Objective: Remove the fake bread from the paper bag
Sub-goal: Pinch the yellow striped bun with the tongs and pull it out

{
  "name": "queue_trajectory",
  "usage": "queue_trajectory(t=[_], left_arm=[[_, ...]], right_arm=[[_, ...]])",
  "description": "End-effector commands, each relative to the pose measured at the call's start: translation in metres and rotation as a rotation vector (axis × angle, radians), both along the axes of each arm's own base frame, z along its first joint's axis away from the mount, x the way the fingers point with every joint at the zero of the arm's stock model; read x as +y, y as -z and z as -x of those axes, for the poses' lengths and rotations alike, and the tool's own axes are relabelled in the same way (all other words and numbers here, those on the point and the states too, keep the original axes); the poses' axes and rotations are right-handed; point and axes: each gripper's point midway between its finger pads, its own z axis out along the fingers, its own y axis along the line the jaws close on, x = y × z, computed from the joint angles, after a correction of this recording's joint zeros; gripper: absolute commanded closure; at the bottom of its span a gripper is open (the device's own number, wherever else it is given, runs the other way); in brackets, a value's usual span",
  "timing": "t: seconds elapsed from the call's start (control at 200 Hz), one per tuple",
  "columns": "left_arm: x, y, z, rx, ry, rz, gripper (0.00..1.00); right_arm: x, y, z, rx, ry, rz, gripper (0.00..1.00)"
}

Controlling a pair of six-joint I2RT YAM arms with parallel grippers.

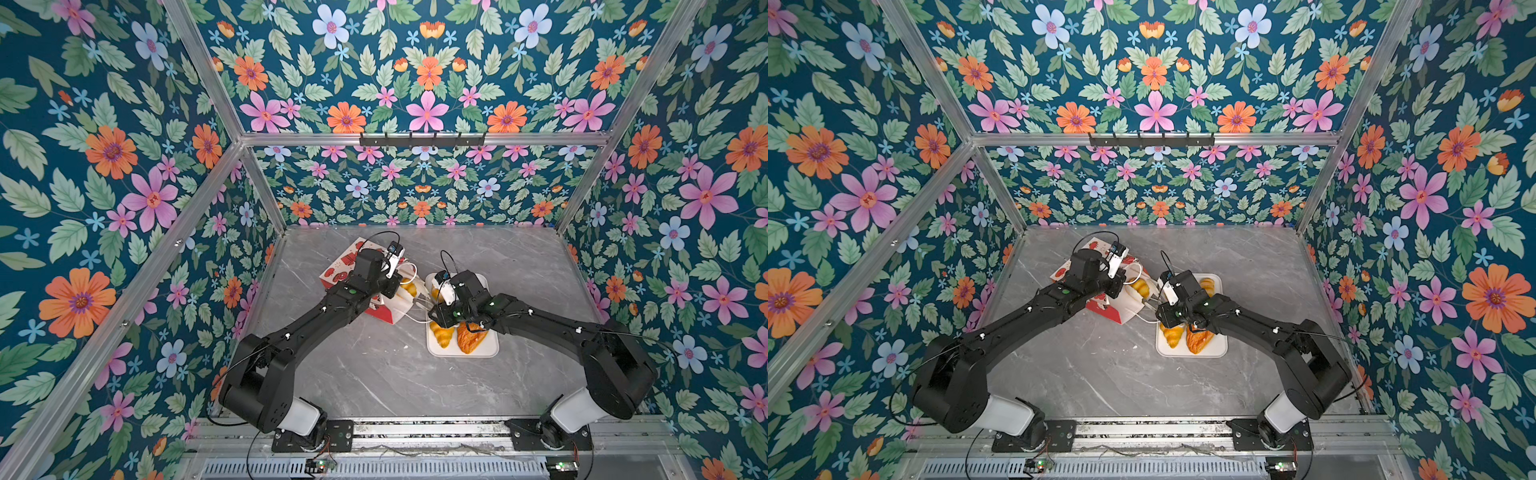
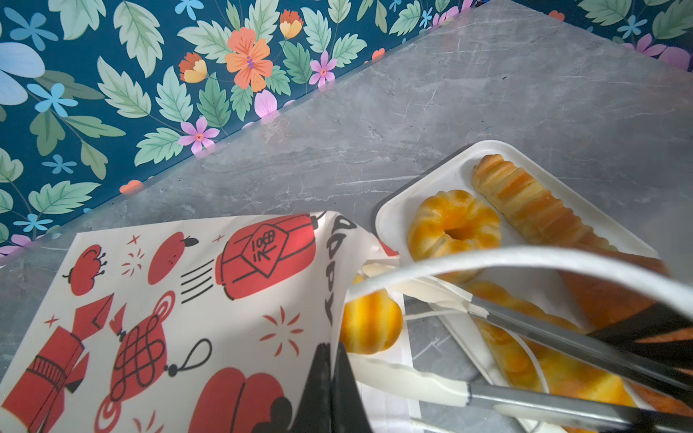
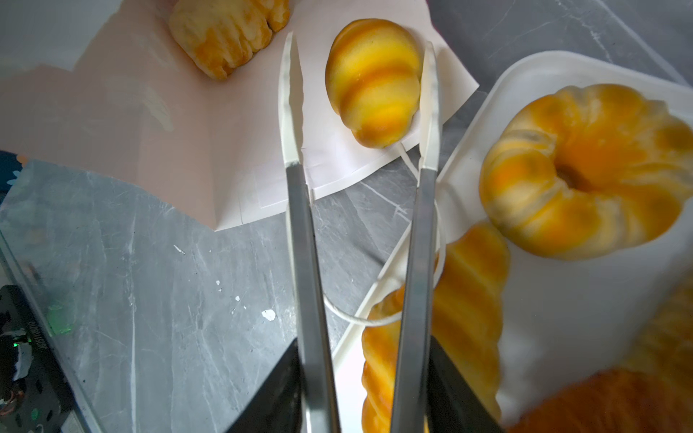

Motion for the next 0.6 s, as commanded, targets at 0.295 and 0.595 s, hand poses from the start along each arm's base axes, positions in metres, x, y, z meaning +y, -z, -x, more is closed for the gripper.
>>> queue_trajectory(t=[0.295,0.595], left_arm=[[-0.005,-0.007,-0.003,-0.030,0.007,0.035,1.00],[-0.004,-0.005,-0.004,-0.035,0.000,0.033,1.00]], right_arm=[[0.007,0.014,0.001,0.034,-0.045,0.074,0.64],[0.002,-0.003,0.011,0.038,-0.045,0.059,0.76]])
